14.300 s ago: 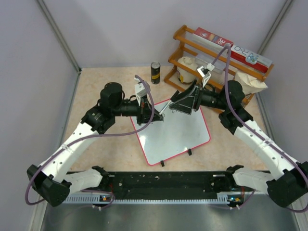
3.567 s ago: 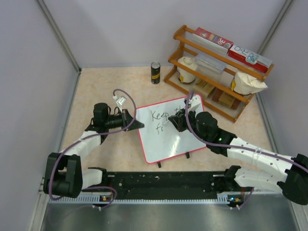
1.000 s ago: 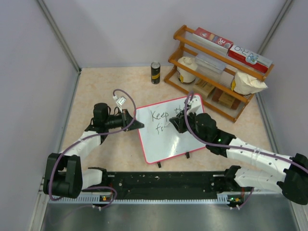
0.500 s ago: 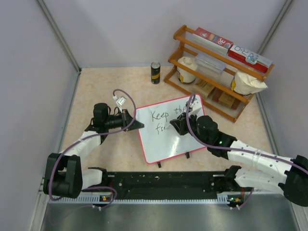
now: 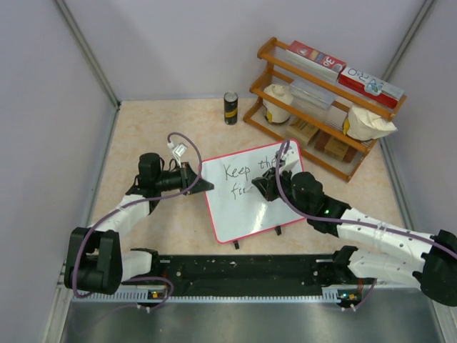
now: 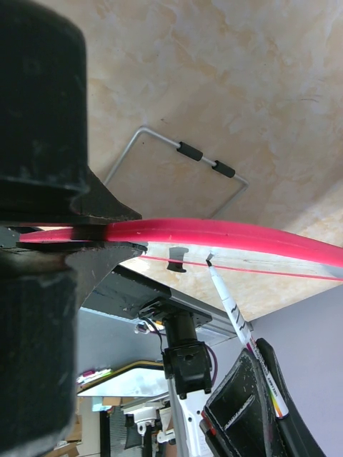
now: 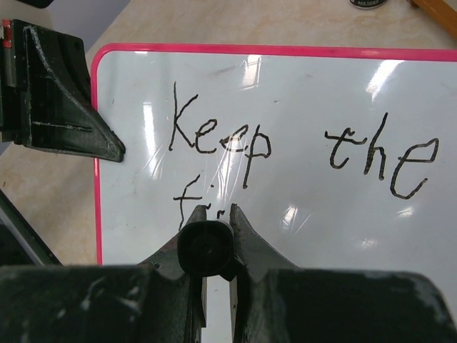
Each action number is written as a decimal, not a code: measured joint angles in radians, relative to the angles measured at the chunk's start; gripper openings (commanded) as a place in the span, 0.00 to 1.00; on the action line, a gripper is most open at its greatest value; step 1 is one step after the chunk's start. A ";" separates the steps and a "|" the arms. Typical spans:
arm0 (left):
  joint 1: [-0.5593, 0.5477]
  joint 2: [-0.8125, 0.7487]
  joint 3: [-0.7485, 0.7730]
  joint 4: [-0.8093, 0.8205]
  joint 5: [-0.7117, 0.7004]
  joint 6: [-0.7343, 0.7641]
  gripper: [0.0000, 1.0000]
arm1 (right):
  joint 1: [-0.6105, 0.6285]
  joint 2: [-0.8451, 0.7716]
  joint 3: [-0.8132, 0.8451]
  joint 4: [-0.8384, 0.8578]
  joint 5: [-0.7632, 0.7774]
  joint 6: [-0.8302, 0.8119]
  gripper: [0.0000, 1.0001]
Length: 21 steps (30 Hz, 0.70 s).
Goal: Write a sentence on the whiteboard
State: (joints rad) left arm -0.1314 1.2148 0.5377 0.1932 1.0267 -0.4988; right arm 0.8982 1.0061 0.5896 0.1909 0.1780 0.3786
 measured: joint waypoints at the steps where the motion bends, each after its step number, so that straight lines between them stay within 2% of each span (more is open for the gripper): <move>1: 0.000 0.000 0.000 0.000 0.000 0.000 0.00 | 0.000 0.003 0.002 0.001 0.003 0.000 0.00; 21: 0.000 0.000 0.000 0.000 -0.002 0.000 0.00 | -0.031 0.025 0.047 -0.019 0.032 0.008 0.00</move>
State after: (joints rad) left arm -0.1314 1.2144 0.5377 0.1932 1.0245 -0.4988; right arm 0.8673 1.0313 0.6365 0.1719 0.2104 0.3866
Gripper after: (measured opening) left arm 0.069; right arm 0.091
